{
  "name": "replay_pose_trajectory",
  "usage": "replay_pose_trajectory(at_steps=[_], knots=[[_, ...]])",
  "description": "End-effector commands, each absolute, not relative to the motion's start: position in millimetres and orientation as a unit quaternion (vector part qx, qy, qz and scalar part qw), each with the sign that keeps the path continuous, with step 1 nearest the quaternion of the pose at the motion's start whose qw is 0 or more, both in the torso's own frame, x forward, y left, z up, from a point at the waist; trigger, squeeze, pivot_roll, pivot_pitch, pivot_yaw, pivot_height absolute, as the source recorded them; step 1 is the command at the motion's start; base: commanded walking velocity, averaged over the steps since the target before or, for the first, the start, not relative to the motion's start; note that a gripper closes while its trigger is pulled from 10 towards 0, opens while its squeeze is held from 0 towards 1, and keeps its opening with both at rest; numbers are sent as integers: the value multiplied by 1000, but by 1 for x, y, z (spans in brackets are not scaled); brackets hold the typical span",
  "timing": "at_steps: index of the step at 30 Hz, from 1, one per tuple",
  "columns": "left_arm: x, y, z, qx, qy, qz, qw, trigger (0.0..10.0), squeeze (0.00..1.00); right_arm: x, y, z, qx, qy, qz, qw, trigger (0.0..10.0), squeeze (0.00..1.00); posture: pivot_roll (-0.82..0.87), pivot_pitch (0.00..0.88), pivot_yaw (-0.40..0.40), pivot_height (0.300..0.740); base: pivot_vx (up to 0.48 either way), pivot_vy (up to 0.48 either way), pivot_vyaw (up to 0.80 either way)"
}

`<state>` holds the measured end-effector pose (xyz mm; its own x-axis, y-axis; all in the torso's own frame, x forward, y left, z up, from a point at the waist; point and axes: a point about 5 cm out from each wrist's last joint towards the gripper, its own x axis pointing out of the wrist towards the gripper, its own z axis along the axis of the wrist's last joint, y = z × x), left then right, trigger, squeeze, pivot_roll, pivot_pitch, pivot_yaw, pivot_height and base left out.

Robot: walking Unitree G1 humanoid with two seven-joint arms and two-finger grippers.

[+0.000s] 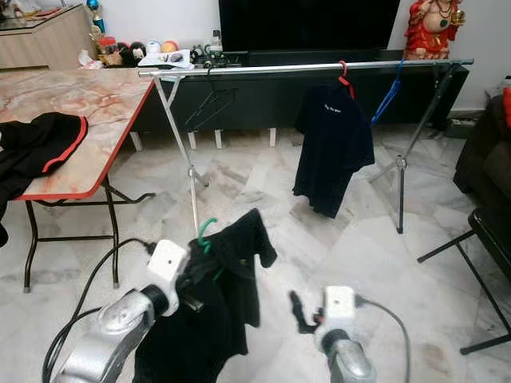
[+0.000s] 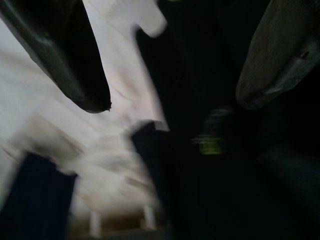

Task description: Hang hanger

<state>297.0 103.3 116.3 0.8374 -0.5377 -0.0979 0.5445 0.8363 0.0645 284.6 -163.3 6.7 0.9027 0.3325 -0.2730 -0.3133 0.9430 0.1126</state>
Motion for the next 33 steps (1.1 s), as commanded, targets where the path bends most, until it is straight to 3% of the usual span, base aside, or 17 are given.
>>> replay_pose_trajectory(at_steps=[1, 4, 13, 29, 30, 31, 33], knots=[[299, 96, 133, 46, 11, -306, 951, 10000, 0, 282, -161, 7, 22, 141, 200, 969, 10000, 0, 62, 53, 24, 740, 0, 0, 0], [301, 83, 142, 43, 3, -339, 940, 10000, 0, 279, -158, 9, -17, 132, 248, 960, 10000, 0, 57, 58, 26, 740, 0, 0, 0], [291, 61, 152, 36, -2, -424, 905, 10000, 0, 282, -161, 18, -64, 105, 256, 959, 10000, 0, 52, 68, 25, 740, 0, 0, 0], [286, 59, 150, 34, 8, -445, 895, 10000, 0, 289, -170, 21, -89, 100, 200, 971, 10000, 0, 56, 75, 21, 740, 0, 0, 0], [285, 59, 151, 34, 9, -446, 894, 10000, 0, 289, -172, 21, -87, 99, 190, 973, 6627, 0, 56, 75, 21, 740, 0, 0, 0], [284, 59, 151, 33, 9, -447, 894, 10000, 0, 290, -175, 22, -79, 96, 176, 976, 0, 0, 56, 75, 21, 740, 0, 0, 0], [284, 59, 151, 32, 10, -447, 894, 10000, 0, 291, -175, 23, -75, 95, 174, 977, 0, 0, 56, 75, 21, 740, 0, 0, 0]])
